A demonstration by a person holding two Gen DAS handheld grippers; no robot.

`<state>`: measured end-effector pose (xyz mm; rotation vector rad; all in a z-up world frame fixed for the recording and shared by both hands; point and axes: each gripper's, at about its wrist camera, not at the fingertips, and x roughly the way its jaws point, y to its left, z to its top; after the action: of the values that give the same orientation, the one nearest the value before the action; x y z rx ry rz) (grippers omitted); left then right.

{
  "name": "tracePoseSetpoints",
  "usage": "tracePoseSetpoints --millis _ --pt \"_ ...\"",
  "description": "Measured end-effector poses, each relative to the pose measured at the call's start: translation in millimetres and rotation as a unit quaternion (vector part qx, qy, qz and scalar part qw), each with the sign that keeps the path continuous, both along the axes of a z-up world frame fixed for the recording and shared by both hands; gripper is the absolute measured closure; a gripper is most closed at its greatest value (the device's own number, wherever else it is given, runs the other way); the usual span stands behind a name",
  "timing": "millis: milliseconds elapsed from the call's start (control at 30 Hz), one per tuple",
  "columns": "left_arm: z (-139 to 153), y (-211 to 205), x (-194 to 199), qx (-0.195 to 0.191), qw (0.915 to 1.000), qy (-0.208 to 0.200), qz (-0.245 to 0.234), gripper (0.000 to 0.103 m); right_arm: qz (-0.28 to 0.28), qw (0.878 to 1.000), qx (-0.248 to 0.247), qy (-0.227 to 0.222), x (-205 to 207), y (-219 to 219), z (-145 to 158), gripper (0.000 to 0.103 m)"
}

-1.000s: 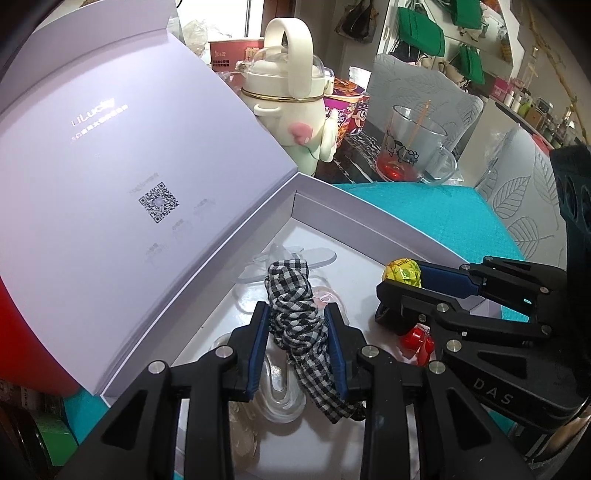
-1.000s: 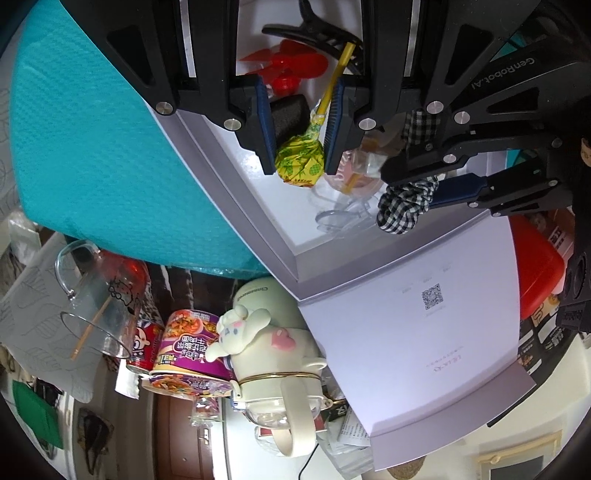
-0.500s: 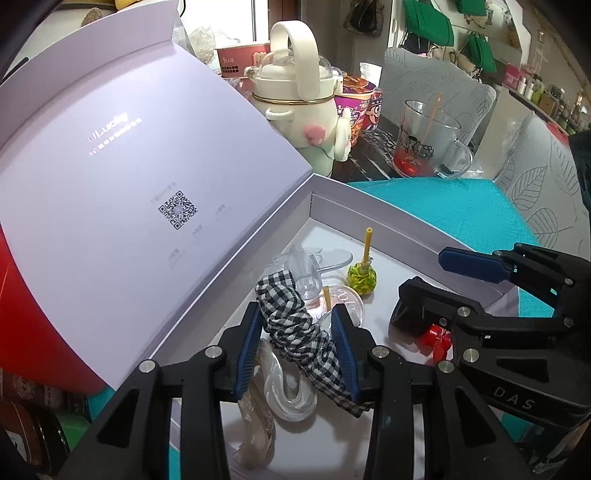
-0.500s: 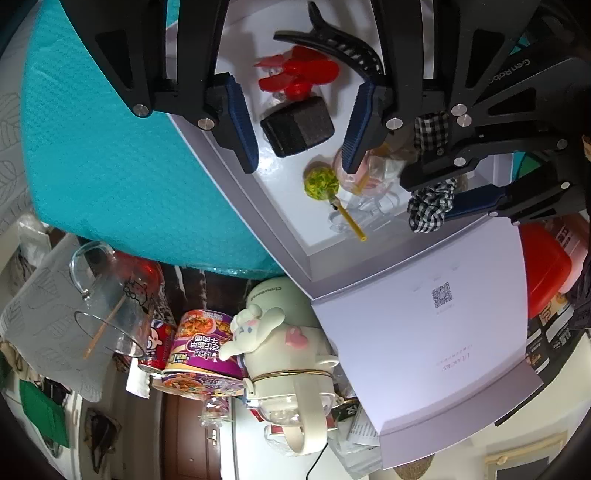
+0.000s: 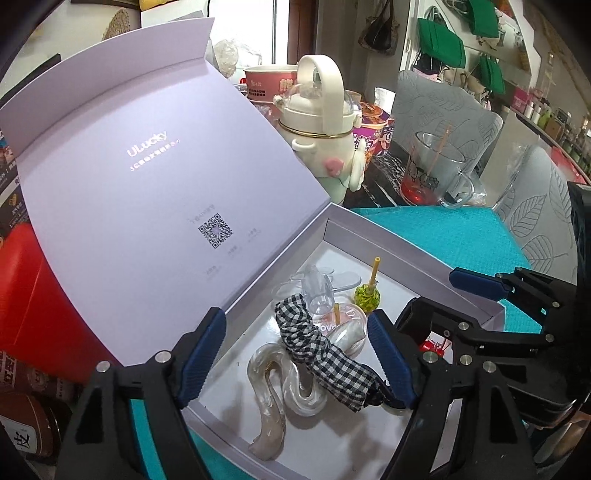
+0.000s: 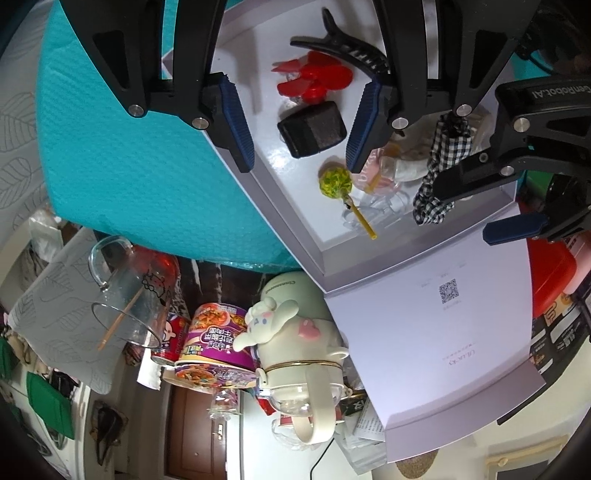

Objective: Organize rigid objects
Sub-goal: 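Withdraw both grippers from the box back over the mat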

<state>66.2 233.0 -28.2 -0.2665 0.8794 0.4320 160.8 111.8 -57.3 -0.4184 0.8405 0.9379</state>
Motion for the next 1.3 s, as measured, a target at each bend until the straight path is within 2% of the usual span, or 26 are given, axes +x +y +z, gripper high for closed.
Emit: tracePoseSetpoints --millis 467,633,867,1167,1233,1267,1300 --pt "12 2 -9 0.016 0.9995 0.001 0.027 0.024 -0.010 1.000 -0.002 -0.013 -7 -4 8 0.046" --pt "29 -10 -18 0.033 0.9989 -0.009 0.030 0.024 -0.018 0.999 0.020 -0.020 -18 -15 29 0.043" --pt "56 -25 -43 0.030 0.9984 -0.033 0.034 0.024 -0.024 0.998 0.038 -0.042 -41 -34 59 0.035" --pt "91 -41 -84 0.031 0.9957 -0.079 0.037 0.024 -0.031 0.995 0.057 -0.081 -76 -58 97 0.031" --pt "99 -46 -94 0.041 0.9946 -0.088 0.038 0.020 -0.031 0.994 0.066 -0.086 -84 -64 105 0.023" --pt "103 -49 -98 0.048 0.9940 -0.091 0.039 0.012 -0.031 0.993 0.071 -0.091 -89 -67 108 0.019" --pt "107 -51 -102 0.055 0.9932 -0.095 0.040 0.003 -0.031 0.992 0.074 -0.097 -93 -70 112 0.019"
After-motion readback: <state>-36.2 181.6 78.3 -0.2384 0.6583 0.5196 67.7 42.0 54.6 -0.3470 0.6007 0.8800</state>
